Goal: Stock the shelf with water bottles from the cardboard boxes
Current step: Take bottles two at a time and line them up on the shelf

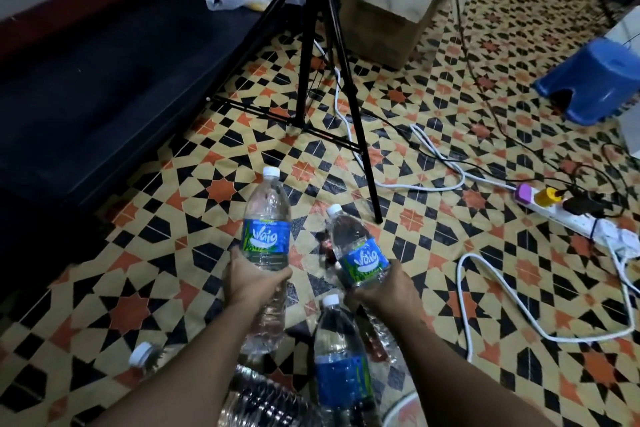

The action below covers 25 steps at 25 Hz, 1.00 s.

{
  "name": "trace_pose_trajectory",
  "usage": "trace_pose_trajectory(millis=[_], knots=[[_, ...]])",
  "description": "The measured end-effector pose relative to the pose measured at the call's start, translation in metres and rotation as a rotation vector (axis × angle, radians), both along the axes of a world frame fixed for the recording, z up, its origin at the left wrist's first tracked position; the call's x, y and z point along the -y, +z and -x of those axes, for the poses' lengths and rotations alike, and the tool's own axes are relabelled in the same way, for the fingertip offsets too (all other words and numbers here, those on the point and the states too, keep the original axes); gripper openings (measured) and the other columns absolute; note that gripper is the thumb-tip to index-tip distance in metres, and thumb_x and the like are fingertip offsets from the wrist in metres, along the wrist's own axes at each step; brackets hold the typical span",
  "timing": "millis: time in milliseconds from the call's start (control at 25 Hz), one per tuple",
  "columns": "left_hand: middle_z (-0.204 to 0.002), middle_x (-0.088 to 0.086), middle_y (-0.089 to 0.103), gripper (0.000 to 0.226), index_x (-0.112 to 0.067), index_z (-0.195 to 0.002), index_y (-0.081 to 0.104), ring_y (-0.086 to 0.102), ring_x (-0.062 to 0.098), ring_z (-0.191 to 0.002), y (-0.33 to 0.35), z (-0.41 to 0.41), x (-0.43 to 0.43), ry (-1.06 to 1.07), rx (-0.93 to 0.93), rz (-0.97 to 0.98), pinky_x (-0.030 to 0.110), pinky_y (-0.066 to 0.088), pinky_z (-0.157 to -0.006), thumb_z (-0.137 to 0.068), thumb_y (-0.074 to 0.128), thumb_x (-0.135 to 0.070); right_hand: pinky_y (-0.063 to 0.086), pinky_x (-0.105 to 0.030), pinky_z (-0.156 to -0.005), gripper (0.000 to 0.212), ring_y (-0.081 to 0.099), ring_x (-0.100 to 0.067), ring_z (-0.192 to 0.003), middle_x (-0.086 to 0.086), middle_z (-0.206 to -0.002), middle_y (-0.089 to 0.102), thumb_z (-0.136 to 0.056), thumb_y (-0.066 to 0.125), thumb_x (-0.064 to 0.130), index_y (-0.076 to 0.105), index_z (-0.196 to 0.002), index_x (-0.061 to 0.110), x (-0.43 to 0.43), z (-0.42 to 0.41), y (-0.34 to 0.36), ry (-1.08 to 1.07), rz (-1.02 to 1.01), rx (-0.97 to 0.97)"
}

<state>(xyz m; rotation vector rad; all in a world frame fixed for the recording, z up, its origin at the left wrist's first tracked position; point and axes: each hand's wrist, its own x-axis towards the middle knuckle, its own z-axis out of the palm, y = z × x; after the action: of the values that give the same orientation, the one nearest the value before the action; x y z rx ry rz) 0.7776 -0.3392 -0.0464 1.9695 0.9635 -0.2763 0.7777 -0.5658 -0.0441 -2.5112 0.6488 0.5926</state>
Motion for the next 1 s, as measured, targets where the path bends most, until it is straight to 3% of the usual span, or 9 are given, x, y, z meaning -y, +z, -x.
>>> trace_pose_trajectory(millis=[120, 320, 400, 520, 640, 720, 840, 1000], knots=[[-0.127, 0.016, 0.059, 0.094, -0.008, -0.131, 0.045, 0.057, 0.036, -0.118, 0.033, 0.003, 0.003, 0.020, 0.089, 0.031, 0.047, 0.049, -0.099, -0.056, 0.096, -0.034, 0.054, -0.039, -0.085, 0.096, 0.062, -0.020, -0.096, 0.002, -0.110, 0.062, -0.061, 0.087, 0.053, 0.037, -0.137, 0.021, -0.010, 0.001, 0.032, 0.006, 0.027, 0.075], [-0.114, 0.012, 0.063, 0.089, -0.010, -0.122, 0.049, 0.062, 0.033, -0.109, 0.099, 0.016, -0.004, 0.089, 0.227, 0.031, 0.045, 0.053, -0.096, -0.050, 0.098, -0.027, 0.055, -0.038, -0.078, 0.076, 0.061, -0.020, -0.086, 0.005, -0.091, 0.060, -0.064, 0.086, 0.048, 0.045, -0.121, 0.021, -0.036, 0.002, 0.092, -0.152, -0.146, 0.238], [-0.114, 0.011, 0.062, 0.088, -0.009, -0.124, 0.048, 0.062, 0.031, -0.107, 0.133, 0.022, -0.013, 0.112, 0.292, 0.007, 0.039, 0.051, -0.095, -0.052, 0.097, -0.024, 0.055, -0.038, -0.079, 0.077, 0.063, -0.021, -0.090, 0.003, -0.101, 0.065, -0.062, 0.086, 0.050, 0.045, -0.121, 0.022, -0.052, 0.005, 0.119, -0.201, -0.234, 0.317], [-0.113, 0.009, 0.063, 0.087, -0.012, -0.120, 0.048, 0.061, 0.031, -0.107, 0.192, 0.036, -0.027, 0.144, 0.420, -0.053, 0.038, 0.051, -0.092, -0.050, 0.097, -0.030, 0.054, -0.050, -0.093, 0.115, 0.062, -0.028, -0.112, -0.005, -0.132, 0.059, -0.051, 0.083, 0.063, 0.032, -0.146, 0.025, -0.078, 0.010, 0.165, -0.192, -0.352, 0.432], [-0.110, 0.008, 0.065, 0.084, -0.014, -0.116, 0.050, 0.062, 0.029, -0.104, 0.257, 0.052, -0.045, 0.180, 0.544, -0.112, 0.033, 0.049, -0.086, -0.050, 0.097, -0.035, 0.046, -0.048, -0.104, 0.115, 0.050, -0.030, -0.130, -0.009, -0.148, 0.047, -0.064, 0.087, 0.051, 0.023, -0.154, 0.021, -0.103, 0.013, 0.221, -0.118, -0.453, 0.536], [-0.109, 0.008, 0.067, 0.082, -0.016, -0.115, 0.052, 0.063, 0.030, -0.106, 0.303, 0.069, -0.062, 0.194, 0.615, -0.169, 0.035, 0.051, -0.089, -0.050, 0.094, -0.041, 0.047, -0.043, -0.101, 0.103, 0.054, -0.028, -0.125, -0.006, -0.140, 0.054, -0.062, 0.087, 0.053, 0.035, -0.146, 0.022, -0.124, 0.022, 0.264, -0.049, -0.514, 0.612], [-0.105, 0.001, 0.067, 0.077, -0.018, -0.112, 0.052, 0.063, 0.024, -0.104, 0.360, 0.100, -0.090, 0.225, 0.763, -0.224, 0.032, 0.051, -0.087, -0.051, 0.094, -0.040, 0.049, -0.032, -0.085, 0.071, 0.063, -0.023, -0.104, 0.006, -0.102, 0.061, -0.058, 0.088, 0.052, 0.048, -0.111, 0.028, -0.167, 0.041, 0.322, 0.061, -0.614, 0.737], [-0.096, -0.006, 0.064, 0.073, -0.022, -0.107, 0.051, 0.058, 0.015, -0.093, 0.421, 0.164, -0.140, 0.319, 0.949, -0.307, 0.025, 0.041, -0.081, -0.051, 0.096, -0.034, 0.049, -0.030, -0.082, 0.072, 0.064, -0.015, -0.096, 0.016, -0.096, 0.062, -0.053, 0.090, 0.050, 0.053, -0.112, 0.030, -0.236, 0.082, 0.389, 0.210, -0.795, 0.865]])
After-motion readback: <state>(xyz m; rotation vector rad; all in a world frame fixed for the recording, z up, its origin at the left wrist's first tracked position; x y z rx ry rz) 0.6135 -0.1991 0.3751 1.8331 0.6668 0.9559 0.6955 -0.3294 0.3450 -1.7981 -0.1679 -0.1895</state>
